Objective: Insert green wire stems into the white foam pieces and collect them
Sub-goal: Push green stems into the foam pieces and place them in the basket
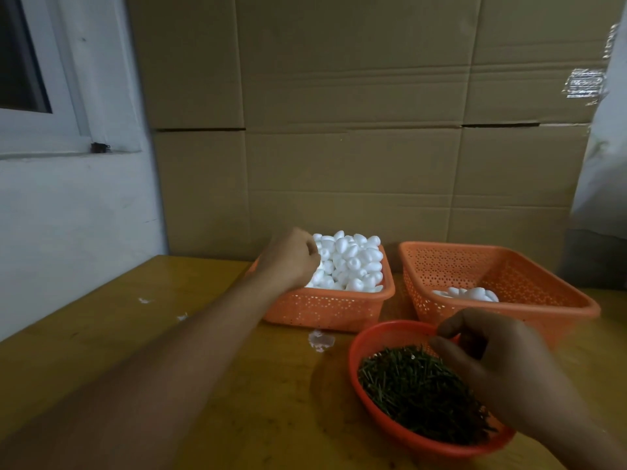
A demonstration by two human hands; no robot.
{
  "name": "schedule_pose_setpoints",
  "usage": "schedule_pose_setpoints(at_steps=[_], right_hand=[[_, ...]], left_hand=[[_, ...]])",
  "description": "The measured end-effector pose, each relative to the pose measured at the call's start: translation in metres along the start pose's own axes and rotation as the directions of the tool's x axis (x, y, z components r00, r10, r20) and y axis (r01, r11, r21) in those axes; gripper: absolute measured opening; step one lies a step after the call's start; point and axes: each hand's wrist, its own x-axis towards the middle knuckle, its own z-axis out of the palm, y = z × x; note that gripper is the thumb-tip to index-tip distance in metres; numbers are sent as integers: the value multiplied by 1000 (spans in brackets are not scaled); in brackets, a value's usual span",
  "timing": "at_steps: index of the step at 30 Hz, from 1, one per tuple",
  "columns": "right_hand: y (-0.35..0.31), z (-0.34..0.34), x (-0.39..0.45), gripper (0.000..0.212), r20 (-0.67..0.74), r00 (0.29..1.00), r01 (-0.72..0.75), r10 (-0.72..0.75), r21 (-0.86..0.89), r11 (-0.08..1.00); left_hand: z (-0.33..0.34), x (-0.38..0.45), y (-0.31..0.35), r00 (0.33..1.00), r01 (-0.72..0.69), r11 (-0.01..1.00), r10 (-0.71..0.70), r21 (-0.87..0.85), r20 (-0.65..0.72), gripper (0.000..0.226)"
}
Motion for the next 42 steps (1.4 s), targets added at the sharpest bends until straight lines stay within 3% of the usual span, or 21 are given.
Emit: schedule_pose_setpoints(at_steps=[4,9,13,18,24,29,36,42], right_hand=[[0,3,-2,22,-25,999,27,-27,-2,1000],[3,7,-4,16,-6,999,37,-37,8,999],[2,9,-5,13,8,999,32,-33,13,999],[1,10,-7,11,6,1000,20,-20,15,1000],[-3,8,-8,9,16,1000,19,-19,15,1000],[-5,7,-8,11,11,1000,10,-10,-11,1000],[-5,6,-9,32,119,993,9,7,-130,991],[-5,4,-6,17,238,971,25,34,-240,970]], left_hand=[[8,25,-2,985,0,989,-25,150,169,13],[24,36,3,962,-64,930,-39,363,270,12],[41,43,0,950,23,891,-161,454,268,58],[48,47,-3,955,45,894,-170,446,244,54],[34,35,-3,991,34,977,-61,212,122,17],[21,16,3,999,-42,993,40,-106,-18,14],[16,-41,22,952,-306,821,274,-482,-137,24],[19,-92,33,933,-305,751,360,-586,-25,26]])
